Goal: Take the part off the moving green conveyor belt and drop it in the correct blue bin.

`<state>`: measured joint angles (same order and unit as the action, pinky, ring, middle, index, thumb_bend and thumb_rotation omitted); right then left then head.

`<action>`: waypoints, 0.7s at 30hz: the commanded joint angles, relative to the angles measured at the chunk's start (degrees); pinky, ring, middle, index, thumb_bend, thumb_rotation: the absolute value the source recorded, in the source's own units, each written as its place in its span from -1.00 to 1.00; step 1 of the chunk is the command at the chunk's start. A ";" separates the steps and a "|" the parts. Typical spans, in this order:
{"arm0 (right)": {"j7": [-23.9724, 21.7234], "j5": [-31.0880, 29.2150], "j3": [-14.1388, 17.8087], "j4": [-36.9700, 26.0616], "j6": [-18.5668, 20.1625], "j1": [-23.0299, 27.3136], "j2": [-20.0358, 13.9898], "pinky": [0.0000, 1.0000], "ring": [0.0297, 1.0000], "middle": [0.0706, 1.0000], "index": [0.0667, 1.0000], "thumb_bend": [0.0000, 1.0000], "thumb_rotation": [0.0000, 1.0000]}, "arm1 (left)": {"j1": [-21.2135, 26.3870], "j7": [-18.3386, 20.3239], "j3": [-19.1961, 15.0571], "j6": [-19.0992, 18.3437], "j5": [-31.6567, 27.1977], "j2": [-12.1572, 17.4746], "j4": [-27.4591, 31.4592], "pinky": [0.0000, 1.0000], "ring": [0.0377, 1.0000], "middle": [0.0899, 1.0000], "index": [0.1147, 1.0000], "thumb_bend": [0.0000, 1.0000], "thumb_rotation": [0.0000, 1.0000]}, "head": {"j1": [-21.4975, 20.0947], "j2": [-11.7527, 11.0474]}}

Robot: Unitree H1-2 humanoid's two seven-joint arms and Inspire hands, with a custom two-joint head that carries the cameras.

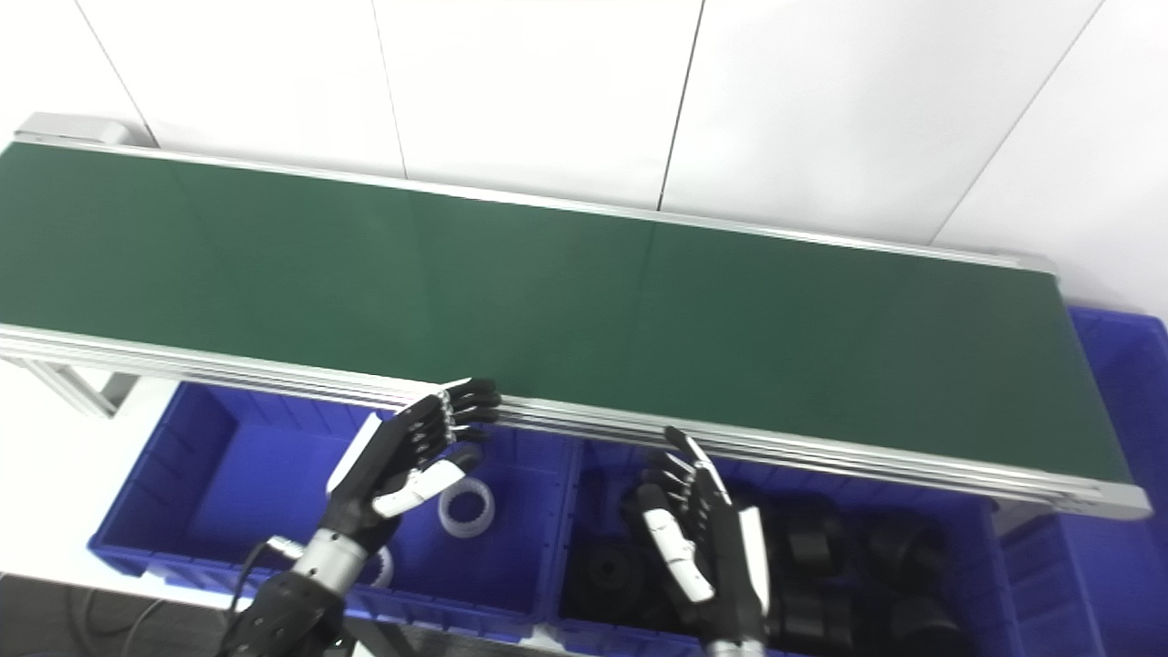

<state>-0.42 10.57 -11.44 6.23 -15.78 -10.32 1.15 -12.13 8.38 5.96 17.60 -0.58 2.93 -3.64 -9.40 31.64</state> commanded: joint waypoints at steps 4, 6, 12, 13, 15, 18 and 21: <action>0.85 0.16 -0.35 -0.22 -3.91 0.93 0.98 0.33 0.46 0.53 0.74 0.12 0.47 | 1.04 0.10 -0.36 0.82 -0.47 0.46 0.04 0.45 0.58 0.58 0.53 0.61 0.13 | -0.65 -0.06; 1.02 0.22 -0.39 -0.06 -4.08 0.90 1.15 0.33 0.46 0.53 0.74 0.12 0.47 | 1.25 0.19 -0.49 1.02 -0.41 0.55 -0.22 0.45 0.58 0.59 0.54 0.61 0.13 | -0.95 -0.15; 1.48 0.82 -0.74 -0.27 -4.28 0.46 1.20 0.33 0.45 0.53 0.75 0.11 0.48 | 1.15 0.75 -0.45 0.97 -0.97 0.68 -0.18 0.44 0.56 0.57 0.53 0.56 0.05 | -1.85 -0.43; 1.57 0.94 -0.81 -0.31 -4.30 0.41 1.15 0.33 0.45 0.53 0.75 0.11 0.49 | 1.13 0.86 -0.46 0.98 -1.08 0.68 -0.23 0.46 0.56 0.58 0.54 0.56 0.02 | -1.85 -0.43; 1.74 1.15 -0.92 -0.59 -4.07 0.14 1.17 0.33 0.44 0.52 0.75 0.11 0.49 | 0.93 1.24 -0.41 0.90 -1.48 0.74 -0.14 0.47 0.57 0.59 0.54 0.55 0.01 | -2.28 -0.61; 1.93 1.22 -1.04 -0.64 -3.93 0.00 1.22 0.33 0.44 0.52 0.75 0.12 0.49 | 0.79 1.98 -0.29 0.59 -2.06 0.91 0.05 0.49 0.59 0.60 0.55 0.54 0.00 | -2.57 -0.71; 2.17 1.30 -1.11 -0.48 -4.01 0.02 1.32 0.33 0.45 0.53 0.74 0.13 0.48 | 0.90 2.84 -0.02 -0.11 -2.30 1.41 0.08 0.52 0.62 0.64 0.59 0.53 0.01 | -3.29 -0.90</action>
<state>1.15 11.63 -12.23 7.25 -16.42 -10.68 1.72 -11.76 10.34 5.67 17.19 -2.17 3.54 -4.72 -12.04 30.85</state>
